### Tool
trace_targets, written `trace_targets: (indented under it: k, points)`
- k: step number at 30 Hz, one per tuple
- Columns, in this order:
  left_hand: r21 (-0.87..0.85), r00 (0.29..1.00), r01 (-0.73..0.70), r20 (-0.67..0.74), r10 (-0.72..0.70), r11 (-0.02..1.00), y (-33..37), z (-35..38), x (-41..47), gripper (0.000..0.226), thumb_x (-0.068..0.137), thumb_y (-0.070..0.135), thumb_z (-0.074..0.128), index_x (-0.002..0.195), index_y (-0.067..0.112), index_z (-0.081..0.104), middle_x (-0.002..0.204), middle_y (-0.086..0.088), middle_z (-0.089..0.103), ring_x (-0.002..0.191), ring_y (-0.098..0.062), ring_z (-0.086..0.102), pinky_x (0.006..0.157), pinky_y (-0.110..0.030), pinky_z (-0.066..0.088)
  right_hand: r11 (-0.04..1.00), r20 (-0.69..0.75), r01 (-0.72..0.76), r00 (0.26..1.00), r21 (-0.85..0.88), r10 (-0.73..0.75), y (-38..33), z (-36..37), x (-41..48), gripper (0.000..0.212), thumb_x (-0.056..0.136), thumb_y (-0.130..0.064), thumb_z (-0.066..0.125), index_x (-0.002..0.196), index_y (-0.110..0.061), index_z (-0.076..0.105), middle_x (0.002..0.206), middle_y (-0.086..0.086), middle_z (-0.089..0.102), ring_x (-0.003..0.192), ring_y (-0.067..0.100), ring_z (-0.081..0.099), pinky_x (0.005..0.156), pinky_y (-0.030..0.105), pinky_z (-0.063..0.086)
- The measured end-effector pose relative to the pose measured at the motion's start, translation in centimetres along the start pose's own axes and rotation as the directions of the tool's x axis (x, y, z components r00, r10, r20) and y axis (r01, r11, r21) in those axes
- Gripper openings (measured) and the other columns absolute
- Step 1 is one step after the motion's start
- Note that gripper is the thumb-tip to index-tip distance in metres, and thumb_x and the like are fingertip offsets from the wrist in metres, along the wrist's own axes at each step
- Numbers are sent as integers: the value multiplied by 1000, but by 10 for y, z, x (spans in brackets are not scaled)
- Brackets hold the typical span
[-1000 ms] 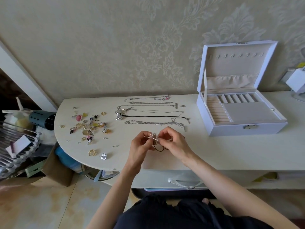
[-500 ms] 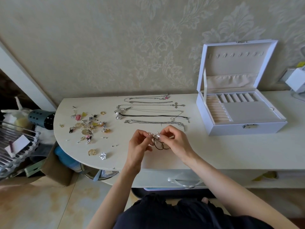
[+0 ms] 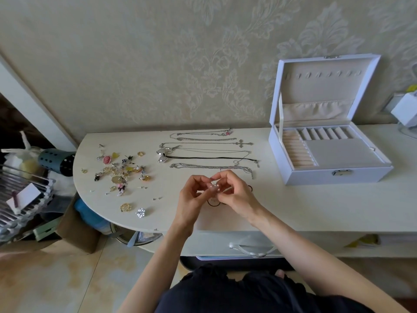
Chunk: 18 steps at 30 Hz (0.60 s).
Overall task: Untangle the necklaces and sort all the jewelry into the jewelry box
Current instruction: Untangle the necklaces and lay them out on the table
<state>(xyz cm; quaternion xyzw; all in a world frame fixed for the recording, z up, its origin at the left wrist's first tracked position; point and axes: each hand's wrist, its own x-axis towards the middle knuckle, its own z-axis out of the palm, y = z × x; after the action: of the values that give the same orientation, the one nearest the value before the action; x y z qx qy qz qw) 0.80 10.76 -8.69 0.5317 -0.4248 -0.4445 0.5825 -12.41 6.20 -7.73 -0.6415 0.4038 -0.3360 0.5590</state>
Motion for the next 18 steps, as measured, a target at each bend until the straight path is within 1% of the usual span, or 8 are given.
trace_targets:
  k: [2, 4, 7, 10, 12, 15, 16, 18]
  points:
    - [-33, 1000, -5, -11, 4, 999, -1, -1, 1, 13, 81, 9, 68, 90, 10, 58, 83, 0, 62, 78, -12, 58, 74, -23, 48, 1000, -50, 0, 999, -18, 0, -2, 0, 1, 29, 78, 1, 66, 95, -21, 60, 78, -3, 57, 62, 0, 49, 64, 9, 41]
    - [-53, 1000, 10, -12, -11, 999, -2, 0, 1, 15, 80, 9, 67, 92, 9, 58, 84, -1, 62, 79, -14, 59, 76, -25, 50, 1000, -91, 14, 996, -24, -16, -2, 0, 1, 31, 77, 4, 64, 93, -22, 61, 75, -6, 54, 60, 0, 47, 62, 11, 41]
    - [-48, 999, 19, -27, -21, 999, -4, -1, 2, 18, 80, 0, 65, 93, 9, 57, 84, -1, 60, 78, -14, 56, 74, -26, 47, 999, -136, 40, 990, -11, -41, -2, -2, 3, 34, 77, 7, 62, 94, -22, 62, 81, -4, 58, 71, 4, 53, 65, 13, 42]
    - [-18, 998, 13, -54, -14, 1000, -5, -1, 2, 20, 73, 8, 59, 93, 11, 58, 80, 2, 56, 74, -9, 52, 70, -20, 44, 999, -146, 49, 988, -19, -52, 0, -3, 4, 28, 81, 1, 62, 91, -24, 64, 86, -3, 65, 80, 6, 59, 70, 17, 41]
    - [-2, 997, 21, -77, -21, 1000, -4, -1, 2, 22, 72, 8, 57, 94, 11, 59, 77, 3, 53, 71, -8, 50, 67, -18, 43, 999, -141, 48, 989, -16, -49, 1, -3, 3, 25, 82, -2, 60, 90, -25, 65, 85, -5, 66, 79, 5, 59, 72, 20, 41]
    - [34, 991, 37, -129, -32, 999, -6, -1, 3, 23, 79, -5, 54, 92, 12, 63, 76, 4, 52, 72, -10, 47, 68, -21, 39, 999, -147, 36, 988, -9, -37, 1, -4, 3, 19, 83, -6, 63, 90, -23, 66, 81, -8, 63, 76, 6, 57, 71, 22, 43]
    - [45, 989, 41, -146, -34, 998, -7, -2, 4, 27, 81, -10, 51, 90, 13, 63, 77, 3, 52, 73, -11, 47, 68, -22, 38, 999, -153, 32, 988, 5, -31, 0, -5, 3, 19, 82, -5, 64, 90, -22, 66, 80, -8, 62, 74, 7, 56, 68, 20, 43]
    - [62, 982, 47, -185, -35, 997, -8, -2, 5, 32, 82, -13, 48, 88, 14, 64, 77, 2, 51, 73, -13, 45, 67, -22, 37, 998, -178, 32, 984, 54, -22, -1, -6, 3, 22, 81, 0, 63, 89, -20, 67, 79, -5, 58, 68, 6, 53, 61, 15, 43]
